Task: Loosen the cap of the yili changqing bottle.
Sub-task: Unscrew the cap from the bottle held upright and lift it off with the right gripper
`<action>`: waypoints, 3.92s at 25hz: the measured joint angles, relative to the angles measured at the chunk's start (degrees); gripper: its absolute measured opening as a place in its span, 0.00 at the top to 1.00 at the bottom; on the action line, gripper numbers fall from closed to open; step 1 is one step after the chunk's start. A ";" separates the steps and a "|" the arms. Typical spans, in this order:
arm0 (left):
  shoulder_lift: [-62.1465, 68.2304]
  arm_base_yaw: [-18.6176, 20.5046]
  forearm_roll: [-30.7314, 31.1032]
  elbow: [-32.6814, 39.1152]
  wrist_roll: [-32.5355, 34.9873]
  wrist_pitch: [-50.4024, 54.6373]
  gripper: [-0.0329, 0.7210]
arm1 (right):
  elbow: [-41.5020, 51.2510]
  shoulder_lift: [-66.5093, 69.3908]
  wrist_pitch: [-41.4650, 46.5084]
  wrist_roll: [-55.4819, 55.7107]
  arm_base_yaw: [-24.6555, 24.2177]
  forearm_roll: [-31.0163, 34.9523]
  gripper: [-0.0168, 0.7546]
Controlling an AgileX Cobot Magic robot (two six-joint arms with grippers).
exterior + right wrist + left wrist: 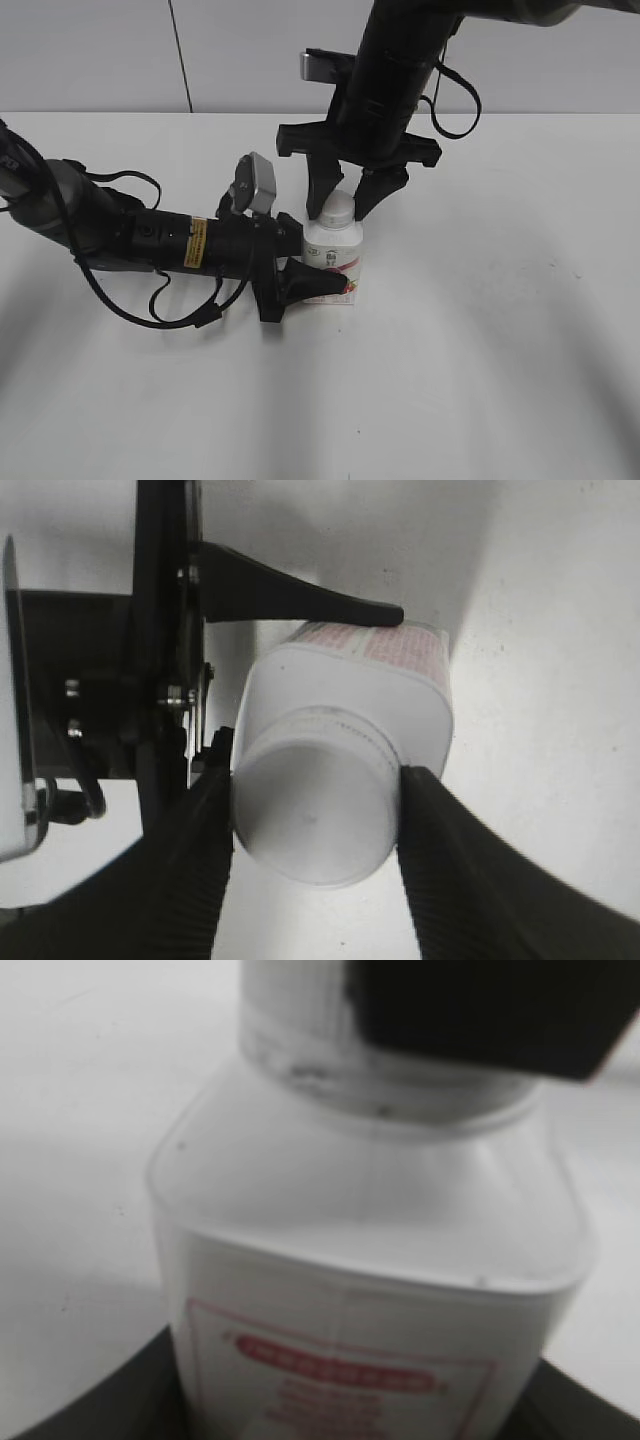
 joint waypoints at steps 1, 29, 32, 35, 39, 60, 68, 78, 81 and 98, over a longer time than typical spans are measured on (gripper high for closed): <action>0.00 0.00 0.00 0.00 0.00 0.00 0.43 | 0.00 0.00 0.00 -3.11 0.00 0.00 0.46; -0.14 0.00 2.53 -0.10 0.56 -0.11 0.44 | -0.28 0.06 1.29 -75.04 0.00 0.22 0.47; -0.14 0.00 2.53 -0.10 0.56 -0.11 0.44 | -0.28 0.06 1.29 -75.34 0.00 0.26 0.47; -0.14 0.00 2.53 -0.10 0.56 -0.11 0.44 | -0.28 0.06 1.29 -75.34 0.00 0.26 0.47; -0.14 0.00 2.59 -0.10 0.56 -0.11 0.44 | -0.28 0.06 1.29 -75.34 0.00 0.44 0.47; -0.14 0.05 2.93 -0.10 0.18 -0.28 0.44 | -0.28 0.06 1.57 -73.15 0.00 2.44 0.31; -0.14 0.05 2.81 -0.10 0.12 -0.28 0.44 | -0.28 -2.51 1.93 -57.36 0.00 2.87 0.30; -0.14 0.05 2.76 -0.10 -1.08 -0.28 0.44 | -0.28 -2.94 2.20 -22.78 0.00 2.79 0.30; -0.14 0.05 2.71 -0.10 -1.14 -0.28 0.44 | -0.28 -2.94 2.26 -13.26 0.00 2.69 0.30; -0.14 0.05 2.60 -0.10 -2.34 -0.28 0.44 | -0.28 -2.94 -0.27 4.92 0.00 0.46 0.30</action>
